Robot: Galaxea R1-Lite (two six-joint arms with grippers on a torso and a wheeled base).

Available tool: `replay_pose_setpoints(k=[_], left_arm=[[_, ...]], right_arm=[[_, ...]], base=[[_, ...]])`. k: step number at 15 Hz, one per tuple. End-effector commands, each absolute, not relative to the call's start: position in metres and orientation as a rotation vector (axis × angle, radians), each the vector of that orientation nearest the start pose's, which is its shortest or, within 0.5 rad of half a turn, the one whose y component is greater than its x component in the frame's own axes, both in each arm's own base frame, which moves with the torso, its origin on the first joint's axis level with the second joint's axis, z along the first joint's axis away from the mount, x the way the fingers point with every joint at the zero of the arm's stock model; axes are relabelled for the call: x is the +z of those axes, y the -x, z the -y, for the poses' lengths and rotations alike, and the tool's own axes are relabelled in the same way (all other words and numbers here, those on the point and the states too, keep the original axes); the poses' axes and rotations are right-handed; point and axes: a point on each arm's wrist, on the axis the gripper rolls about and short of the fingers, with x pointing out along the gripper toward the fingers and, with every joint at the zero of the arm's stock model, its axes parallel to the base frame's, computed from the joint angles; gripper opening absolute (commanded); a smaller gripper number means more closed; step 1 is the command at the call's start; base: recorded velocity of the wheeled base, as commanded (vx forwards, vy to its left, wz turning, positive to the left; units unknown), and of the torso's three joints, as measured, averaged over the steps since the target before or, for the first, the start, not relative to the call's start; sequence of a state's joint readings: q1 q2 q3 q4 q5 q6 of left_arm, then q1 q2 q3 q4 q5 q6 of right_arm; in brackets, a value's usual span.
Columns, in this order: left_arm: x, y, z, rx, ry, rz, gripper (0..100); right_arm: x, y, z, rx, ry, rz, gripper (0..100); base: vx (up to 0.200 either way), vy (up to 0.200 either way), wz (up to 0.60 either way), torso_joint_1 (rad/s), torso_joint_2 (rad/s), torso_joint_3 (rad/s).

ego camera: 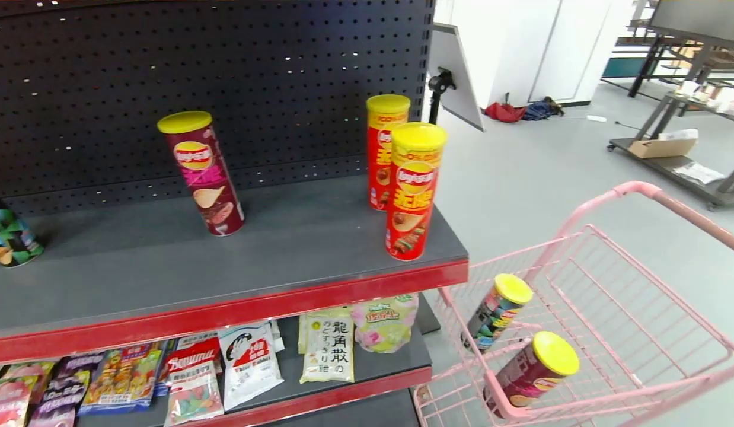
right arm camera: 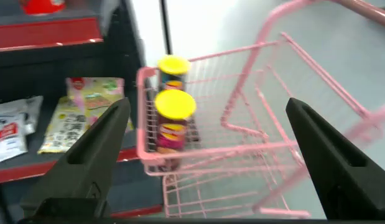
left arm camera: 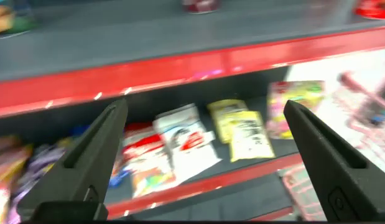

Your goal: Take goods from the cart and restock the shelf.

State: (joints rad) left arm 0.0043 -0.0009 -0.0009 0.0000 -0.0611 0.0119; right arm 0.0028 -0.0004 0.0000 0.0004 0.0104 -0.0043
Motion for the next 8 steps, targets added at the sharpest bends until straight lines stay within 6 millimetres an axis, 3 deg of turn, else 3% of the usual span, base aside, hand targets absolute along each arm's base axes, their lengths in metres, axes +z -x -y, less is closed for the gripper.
replay_pose_setpoints(k=[1, 4, 8], left_arm=[[0.0759, 0.023, 0.0015, -0.057, -0.012, 0.002, 100], [0.0759, 0.023, 0.0015, -0.057, -0.014, 0.002, 100], [0.0759, 0.023, 0.0015, -0.057, -0.015, 0.002, 100]], right_arm=[[0.0756, 0.0228, -0.0002, 0.014, 0.005, 0.002, 100], [0.0756, 0.0228, -0.0002, 0.014, 0.002, 0.002, 100], [0.0756, 0.0228, -0.0001, 0.011, 0.003, 0.002, 100]], base=[[0.0, 0.0, -0.6, 0.002, -0.01, -0.002], [0.0, 0.0, -0.6, 0.004, 0.0, -0.001], [0.0, 0.0, 0.0, 0.0, 0.0, 0.0]])
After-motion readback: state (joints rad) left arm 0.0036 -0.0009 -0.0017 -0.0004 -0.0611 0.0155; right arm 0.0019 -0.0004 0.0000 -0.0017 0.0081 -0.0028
